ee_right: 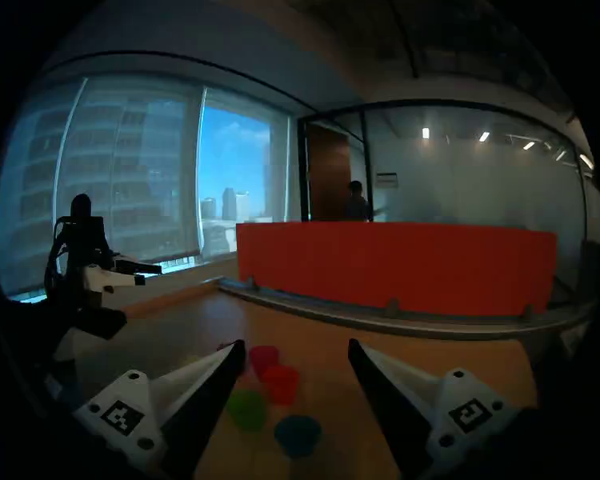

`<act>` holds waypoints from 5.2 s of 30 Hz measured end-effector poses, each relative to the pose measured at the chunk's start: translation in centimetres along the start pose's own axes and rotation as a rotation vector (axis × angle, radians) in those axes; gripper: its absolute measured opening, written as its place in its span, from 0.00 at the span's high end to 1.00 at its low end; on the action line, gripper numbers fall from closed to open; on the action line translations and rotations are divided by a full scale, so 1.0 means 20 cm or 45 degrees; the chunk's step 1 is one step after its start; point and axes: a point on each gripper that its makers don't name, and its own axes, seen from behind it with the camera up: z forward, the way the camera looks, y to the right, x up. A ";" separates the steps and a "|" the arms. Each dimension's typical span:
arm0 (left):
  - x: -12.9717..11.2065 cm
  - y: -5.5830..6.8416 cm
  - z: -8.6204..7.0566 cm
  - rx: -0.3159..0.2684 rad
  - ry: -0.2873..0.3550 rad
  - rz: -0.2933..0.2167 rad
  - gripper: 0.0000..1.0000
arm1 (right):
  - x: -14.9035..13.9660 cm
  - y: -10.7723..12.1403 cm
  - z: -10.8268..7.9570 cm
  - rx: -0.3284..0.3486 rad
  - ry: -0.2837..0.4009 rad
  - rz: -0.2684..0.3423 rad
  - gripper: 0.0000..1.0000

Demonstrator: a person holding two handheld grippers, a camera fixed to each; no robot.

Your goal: Pour water

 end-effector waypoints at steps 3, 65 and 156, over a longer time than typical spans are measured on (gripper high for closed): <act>-0.03 0.01 0.00 -0.013 -0.026 0.018 0.03 | -0.03 -0.01 0.00 0.007 -0.036 -0.012 0.01; -0.73 0.13 0.31 -0.136 -0.421 0.096 0.03 | -0.74 0.05 0.17 0.061 -0.449 -0.123 0.00; -1.22 0.33 0.70 -0.116 -0.718 0.102 0.05 | -1.21 0.08 0.42 0.110 -0.631 -0.107 0.00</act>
